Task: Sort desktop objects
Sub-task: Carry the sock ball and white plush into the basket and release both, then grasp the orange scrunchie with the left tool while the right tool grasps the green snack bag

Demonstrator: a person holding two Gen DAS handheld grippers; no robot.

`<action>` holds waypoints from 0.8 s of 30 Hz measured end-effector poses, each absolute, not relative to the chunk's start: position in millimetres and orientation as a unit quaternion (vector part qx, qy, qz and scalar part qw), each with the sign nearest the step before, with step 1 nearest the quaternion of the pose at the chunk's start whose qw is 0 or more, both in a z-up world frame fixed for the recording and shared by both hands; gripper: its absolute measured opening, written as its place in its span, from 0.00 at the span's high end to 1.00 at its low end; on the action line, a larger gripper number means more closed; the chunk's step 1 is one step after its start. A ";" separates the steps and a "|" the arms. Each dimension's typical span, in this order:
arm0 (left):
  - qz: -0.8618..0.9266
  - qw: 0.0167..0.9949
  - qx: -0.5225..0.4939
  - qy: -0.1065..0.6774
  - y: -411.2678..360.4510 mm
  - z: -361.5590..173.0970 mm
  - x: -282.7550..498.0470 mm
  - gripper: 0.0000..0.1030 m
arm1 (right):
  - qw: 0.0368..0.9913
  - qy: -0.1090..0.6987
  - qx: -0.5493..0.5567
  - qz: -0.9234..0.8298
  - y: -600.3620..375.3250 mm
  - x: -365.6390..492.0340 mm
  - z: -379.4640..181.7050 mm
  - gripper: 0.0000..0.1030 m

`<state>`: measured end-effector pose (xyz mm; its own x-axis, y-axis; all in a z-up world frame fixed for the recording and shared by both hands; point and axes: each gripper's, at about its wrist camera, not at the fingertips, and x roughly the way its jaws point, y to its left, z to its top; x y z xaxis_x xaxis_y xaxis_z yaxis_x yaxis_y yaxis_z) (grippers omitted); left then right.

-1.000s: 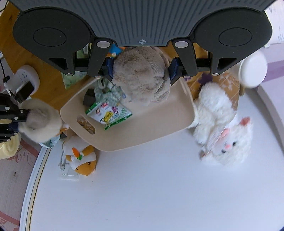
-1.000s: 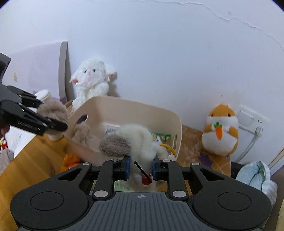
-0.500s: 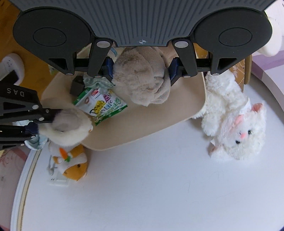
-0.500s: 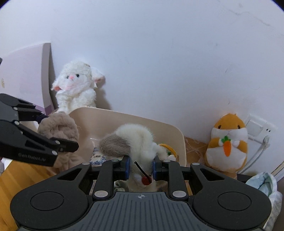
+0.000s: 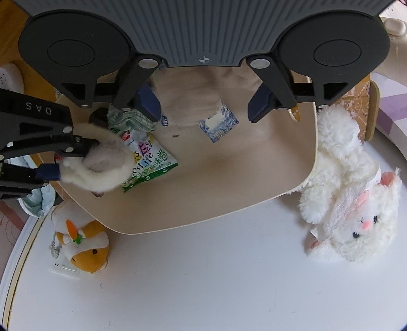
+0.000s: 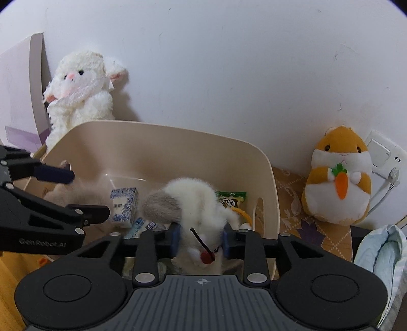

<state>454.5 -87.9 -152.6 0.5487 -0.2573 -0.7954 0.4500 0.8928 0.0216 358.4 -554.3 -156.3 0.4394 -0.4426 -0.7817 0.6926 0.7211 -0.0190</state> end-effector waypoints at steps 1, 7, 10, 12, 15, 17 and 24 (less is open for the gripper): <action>-0.202 0.874 0.116 0.426 -87.2 -152.5 453.5 0.24 | 0.834 0.406 0.150 -0.341 -553.1 358.1 -157.3 0.53; -0.193 0.876 0.112 0.428 -80.4 -150.7 451.8 0.21 | 0.841 0.395 0.142 -0.342 -547.6 356.0 -151.0 0.22; -0.191 0.876 0.109 0.429 -76.1 -148.7 449.2 0.21 | 0.844 0.389 0.139 -0.343 -544.9 354.3 -144.1 0.17; -0.190 0.877 0.106 0.429 -72.6 -146.7 445.5 0.21 | 0.846 0.381 0.137 -0.346 -542.3 352.1 -138.9 0.12; -0.190 0.878 0.102 0.426 -66.2 -142.2 439.3 0.21 | 0.850 0.371 0.139 -0.348 -537.0 346.5 -132.3 0.07; -0.193 0.879 0.103 0.424 -60.6 -138.6 433.3 0.21 | 0.851 0.366 0.141 -0.349 -532.4 340.1 -128.9 0.05; -0.210 0.874 0.108 0.425 -37.6 -129.7 406.5 0.21 | 0.850 0.363 0.141 -0.354 -514.3 308.9 -125.7 0.00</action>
